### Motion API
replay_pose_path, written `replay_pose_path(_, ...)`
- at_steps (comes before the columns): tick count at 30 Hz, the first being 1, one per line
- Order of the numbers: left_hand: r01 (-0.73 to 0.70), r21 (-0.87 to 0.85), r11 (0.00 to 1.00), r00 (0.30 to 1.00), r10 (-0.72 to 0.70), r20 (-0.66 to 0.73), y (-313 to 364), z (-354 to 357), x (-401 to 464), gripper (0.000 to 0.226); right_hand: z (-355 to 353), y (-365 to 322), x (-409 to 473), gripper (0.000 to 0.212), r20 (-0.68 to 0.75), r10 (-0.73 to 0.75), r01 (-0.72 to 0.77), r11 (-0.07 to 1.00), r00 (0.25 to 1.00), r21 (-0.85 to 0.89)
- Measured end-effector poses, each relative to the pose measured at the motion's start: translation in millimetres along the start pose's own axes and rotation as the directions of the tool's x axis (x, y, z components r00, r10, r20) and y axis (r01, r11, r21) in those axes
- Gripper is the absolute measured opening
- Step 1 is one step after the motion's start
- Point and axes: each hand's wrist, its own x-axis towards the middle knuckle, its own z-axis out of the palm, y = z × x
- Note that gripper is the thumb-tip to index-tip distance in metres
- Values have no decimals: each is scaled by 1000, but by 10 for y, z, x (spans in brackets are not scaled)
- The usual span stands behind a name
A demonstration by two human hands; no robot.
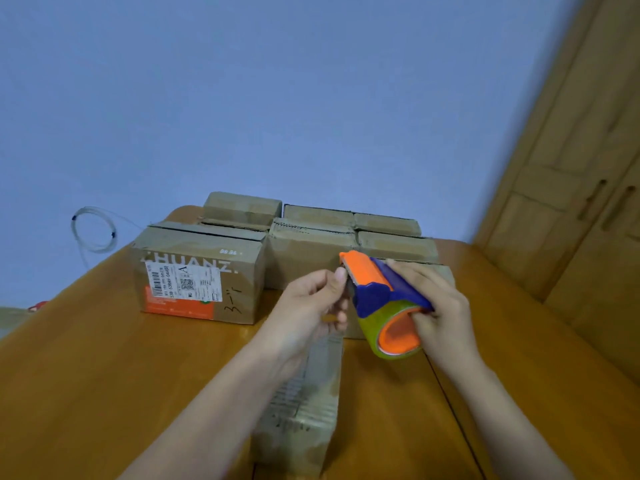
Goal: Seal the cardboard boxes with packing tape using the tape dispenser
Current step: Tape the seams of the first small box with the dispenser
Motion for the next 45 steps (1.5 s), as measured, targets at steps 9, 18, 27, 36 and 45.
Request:
replay_pose_path(9, 178, -57, 982, 974, -168, 153, 78, -225, 19, 23, -16, 16, -61, 85, -2, 3, -4, 994, 1000, -107)
replay_pose_path(18, 449, 13, 894, 851, -432, 299, 173, -557, 39, 36, -2, -19, -81, 79, 52, -66, 79, 944, 996, -319)
replay_pose_path(27, 384, 159, 909, 900, -407, 155, 169, -575, 29, 14, 101, -82, -58, 77, 76, -87, 108, 931, 993, -348)
replay_pose_path(36, 381, 307, 872, 907, -417, 57, 255, -505, 222, 18, 3, -59, 69, 60, 219, -174, 257, 859, 960, -443)
replay_pose_path(45, 451, 366, 814, 874, -485, 1, 214, -537, 365, 12, -39, 38, 89, 74, 365, -322, 471, 747, 874, -469)
